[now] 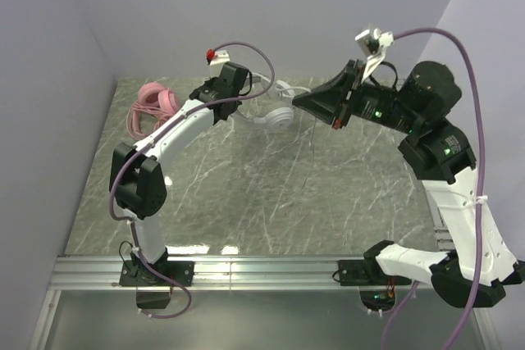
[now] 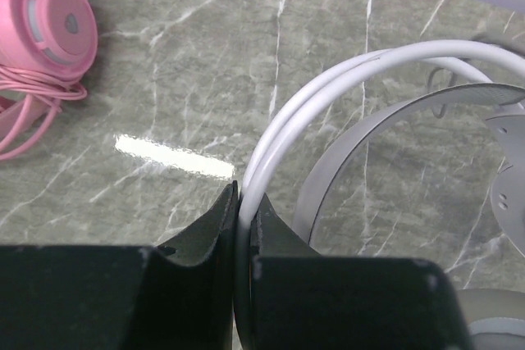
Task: Wrap the headphones
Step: Wrap the headphone cable with the right arm
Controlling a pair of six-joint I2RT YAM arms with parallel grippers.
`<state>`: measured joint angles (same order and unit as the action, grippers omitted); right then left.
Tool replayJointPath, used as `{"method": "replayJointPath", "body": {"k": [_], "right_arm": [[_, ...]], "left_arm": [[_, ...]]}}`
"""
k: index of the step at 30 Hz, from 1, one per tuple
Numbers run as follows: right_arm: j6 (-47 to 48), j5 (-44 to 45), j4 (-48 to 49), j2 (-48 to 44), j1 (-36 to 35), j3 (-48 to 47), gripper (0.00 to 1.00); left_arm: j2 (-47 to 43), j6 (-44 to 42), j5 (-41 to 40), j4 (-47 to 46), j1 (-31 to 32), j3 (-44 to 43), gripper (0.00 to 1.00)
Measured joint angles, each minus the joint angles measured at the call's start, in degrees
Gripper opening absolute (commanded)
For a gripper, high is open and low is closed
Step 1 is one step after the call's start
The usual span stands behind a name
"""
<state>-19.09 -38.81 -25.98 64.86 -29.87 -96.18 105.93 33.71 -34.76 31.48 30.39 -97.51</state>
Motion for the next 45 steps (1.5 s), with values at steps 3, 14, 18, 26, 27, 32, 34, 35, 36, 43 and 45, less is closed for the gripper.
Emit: {"method": "replayJointPath", "body": {"k": [3,14,18,26,27,32,34,35,36,43,45], "right_arm": [[-1.0,-0.6,-1.3,2.8,0.0,-7.6,0.0],[-9.4,-1.7,0.5,17.0,13.5,-38.4,0.0],[-16.5,1.2,4.7,18.0,26.5,-32.4,0.0],[-13.6,13.8,-1.7,22.3,34.7,-19.3,0.08],[-12.5,15.0,-2.0,22.3,34.4,-16.0,0.13],[-7.5,19.6,-4.5,23.5,31.7,-3.0,0.67],[-5.1,20.3,-4.4,23.6,29.6,2.0,0.75],[-4.1,20.3,-4.1,23.2,28.5,4.0,0.78],[-3.0,19.9,-3.5,22.8,27.0,6.4,0.79],[2.9,8.1,5.3,16.5,20.0,22.3,0.81],[3.6,5.6,10.1,13.9,20.0,26.8,0.82]], "left_arm": [[1.0,0.2,0.7,0.0,0.0,0.0,0.0],[1.0,-0.2,1.6,-6.8,0.6,10.7,0.0],[-2.4,-0.3,1.5,-6.7,1.2,19.0,0.0],[-19.5,0.0,4.3,-1.9,1.4,28.8,0.0],[-22.0,0.2,4.6,-1.2,1.5,28.8,0.0],[-27.1,0.5,5.4,4.0,2.1,24.9,0.0],[-27.4,0.3,5.4,5.4,2.1,23.1,0.0],[-27.4,0.2,5.5,6.4,2.2,22.2,0.0],[-27.4,0.1,5.5,7.1,2.2,21.6,0.0],[-27.7,-0.6,6.6,10.7,2.2,19.6,0.0],[-28.0,-0.9,7.4,11.9,2.2,19.1,0.0]]}}
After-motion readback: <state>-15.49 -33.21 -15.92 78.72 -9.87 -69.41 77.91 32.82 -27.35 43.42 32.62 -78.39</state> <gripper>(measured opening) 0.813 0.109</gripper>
